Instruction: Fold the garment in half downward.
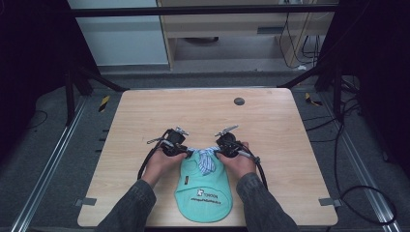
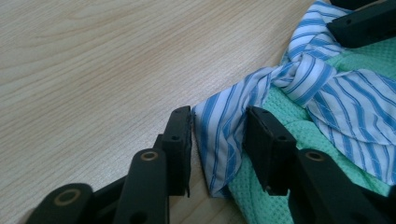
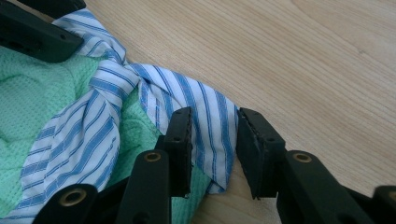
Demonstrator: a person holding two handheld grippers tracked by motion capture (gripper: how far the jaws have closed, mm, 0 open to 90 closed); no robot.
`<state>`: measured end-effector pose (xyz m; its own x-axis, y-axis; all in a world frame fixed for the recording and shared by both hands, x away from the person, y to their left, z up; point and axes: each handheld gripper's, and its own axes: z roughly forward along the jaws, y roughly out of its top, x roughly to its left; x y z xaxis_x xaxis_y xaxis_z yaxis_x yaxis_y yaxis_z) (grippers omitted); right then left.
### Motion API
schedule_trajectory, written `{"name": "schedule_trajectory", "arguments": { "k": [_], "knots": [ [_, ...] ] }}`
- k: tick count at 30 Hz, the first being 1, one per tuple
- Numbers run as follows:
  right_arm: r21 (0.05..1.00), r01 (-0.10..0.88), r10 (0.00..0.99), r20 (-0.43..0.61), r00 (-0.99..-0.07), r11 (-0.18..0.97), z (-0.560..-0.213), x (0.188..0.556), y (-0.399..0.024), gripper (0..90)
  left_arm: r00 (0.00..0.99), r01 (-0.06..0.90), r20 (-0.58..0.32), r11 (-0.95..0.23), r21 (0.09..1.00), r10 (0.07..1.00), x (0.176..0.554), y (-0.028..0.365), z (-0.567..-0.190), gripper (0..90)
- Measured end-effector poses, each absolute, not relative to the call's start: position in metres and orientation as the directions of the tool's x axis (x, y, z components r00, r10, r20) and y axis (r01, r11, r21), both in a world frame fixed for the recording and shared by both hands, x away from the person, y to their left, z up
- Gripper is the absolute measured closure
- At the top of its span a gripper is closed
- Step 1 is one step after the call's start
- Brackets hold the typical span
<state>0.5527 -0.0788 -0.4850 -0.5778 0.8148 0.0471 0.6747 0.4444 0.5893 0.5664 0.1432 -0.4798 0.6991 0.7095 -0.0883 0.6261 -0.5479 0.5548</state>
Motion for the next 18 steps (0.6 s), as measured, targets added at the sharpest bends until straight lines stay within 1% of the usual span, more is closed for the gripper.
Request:
{"name": "schedule_trajectory", "arguments": {
  "k": [6, 8, 10, 11, 12, 14, 18],
  "knots": [
    [0.592, 0.673, 0.816, 0.045, -0.577, 0.443, -0.4854, 0.5524, -0.0787, 66.3, 0.711, 0.612, -0.075, -0.562, 0.557, 0.699, 0.5645, 0.1402, -0.4801, 68.5],
    [0.593, 0.670, 0.813, 0.044, -0.581, 0.447, -0.4854, 0.5521, -0.0784, 68.0, 0.717, 0.606, -0.076, -0.567, 0.558, 0.693, 0.5640, 0.1393, -0.4802, 73.2],
    [0.591, 0.670, 0.809, 0.046, -0.585, 0.450, -0.4848, 0.5517, -0.0778, 71.1, 0.723, 0.599, -0.071, -0.573, 0.560, 0.687, 0.5635, 0.1390, -0.4804, 74.6],
    [0.592, 0.664, 0.805, 0.041, -0.591, 0.457, -0.4850, 0.5512, -0.0772, 73.6, 0.725, 0.597, -0.076, -0.570, 0.564, 0.684, 0.5633, 0.1391, -0.4808, 78.2],
    [0.592, 0.664, 0.805, 0.041, -0.591, 0.457, -0.4850, 0.5512, -0.0772, 73.6, 0.723, 0.598, -0.080, -0.564, 0.569, 0.686, 0.5630, 0.1391, -0.4814, 78.2],
    [0.593, 0.660, 0.800, 0.045, -0.598, 0.461, -0.4847, 0.5503, -0.0762, 76.1, 0.728, 0.590, -0.079, -0.564, 0.577, 0.681, 0.5623, 0.1398, -0.4819, 81.6],
    [0.594, 0.648, 0.792, 0.031, -0.610, 0.476, -0.4848, 0.5492, -0.0745, 80.5, 0.736, 0.573, -0.064, -0.570, 0.589, 0.674, 0.5602, 0.1402, -0.4827, 83.3]
  ]
}}
